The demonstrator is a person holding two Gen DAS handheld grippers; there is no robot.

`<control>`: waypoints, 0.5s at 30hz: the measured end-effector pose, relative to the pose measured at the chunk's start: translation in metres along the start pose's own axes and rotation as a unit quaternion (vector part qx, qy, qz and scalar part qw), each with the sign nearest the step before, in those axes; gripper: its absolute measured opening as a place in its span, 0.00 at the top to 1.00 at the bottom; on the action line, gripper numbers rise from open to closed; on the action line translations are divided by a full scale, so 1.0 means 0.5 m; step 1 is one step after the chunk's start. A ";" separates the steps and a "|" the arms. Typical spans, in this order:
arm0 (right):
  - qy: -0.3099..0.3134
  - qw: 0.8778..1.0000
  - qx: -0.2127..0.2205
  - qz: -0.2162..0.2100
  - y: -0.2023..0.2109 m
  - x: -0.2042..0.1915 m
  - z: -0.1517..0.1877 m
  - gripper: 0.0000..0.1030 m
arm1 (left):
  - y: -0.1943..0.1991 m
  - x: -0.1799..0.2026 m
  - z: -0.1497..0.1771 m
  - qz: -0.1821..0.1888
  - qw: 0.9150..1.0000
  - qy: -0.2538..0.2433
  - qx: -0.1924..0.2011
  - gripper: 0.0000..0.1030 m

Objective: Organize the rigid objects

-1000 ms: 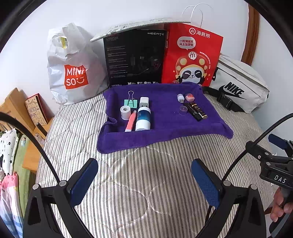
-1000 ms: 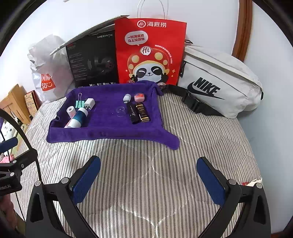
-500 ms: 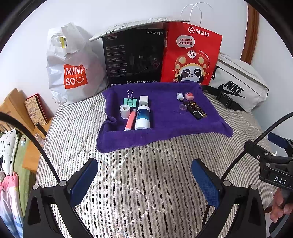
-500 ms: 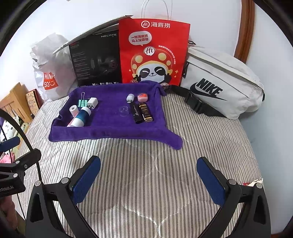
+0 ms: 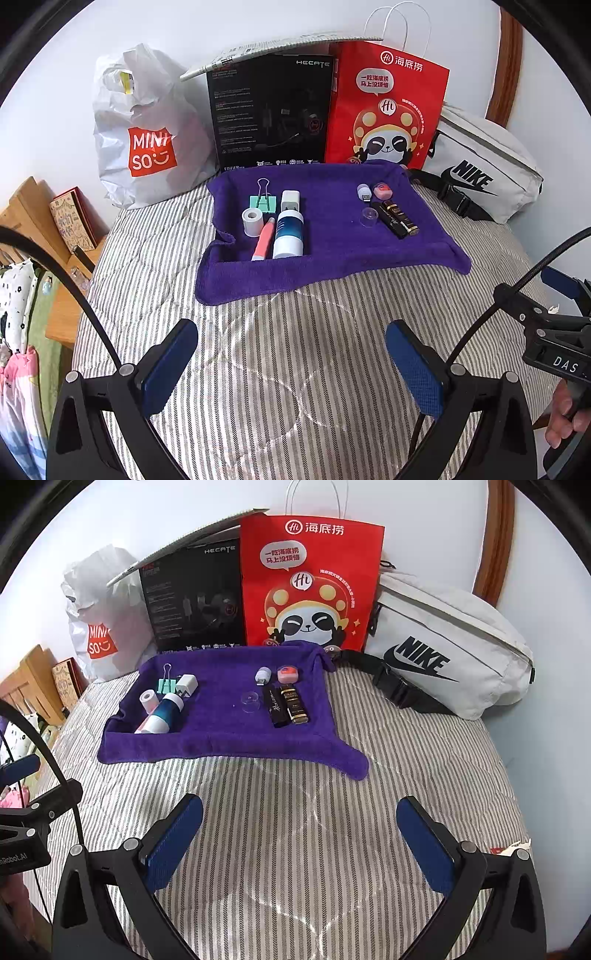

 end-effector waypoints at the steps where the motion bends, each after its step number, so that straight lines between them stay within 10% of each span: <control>1: 0.000 1.000 0.000 0.000 0.000 0.000 0.001 0.00 | 0.000 0.000 0.001 -0.001 1.000 0.000 0.000 0.00; 15: -0.002 1.000 0.003 -0.002 0.003 0.000 -0.001 0.00 | -0.003 -0.002 0.001 -0.001 1.000 -0.001 -0.003 0.00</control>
Point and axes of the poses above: each gripper's, at about its wrist camera, not at the fingertips, and y roughly against the way its jaws point, x to its right, z to its underside, the point moved 7 cm from there along -y, roughly the way its jaws point, and after that the axes turned 7 degrees about -x, right-handed, at the moved point
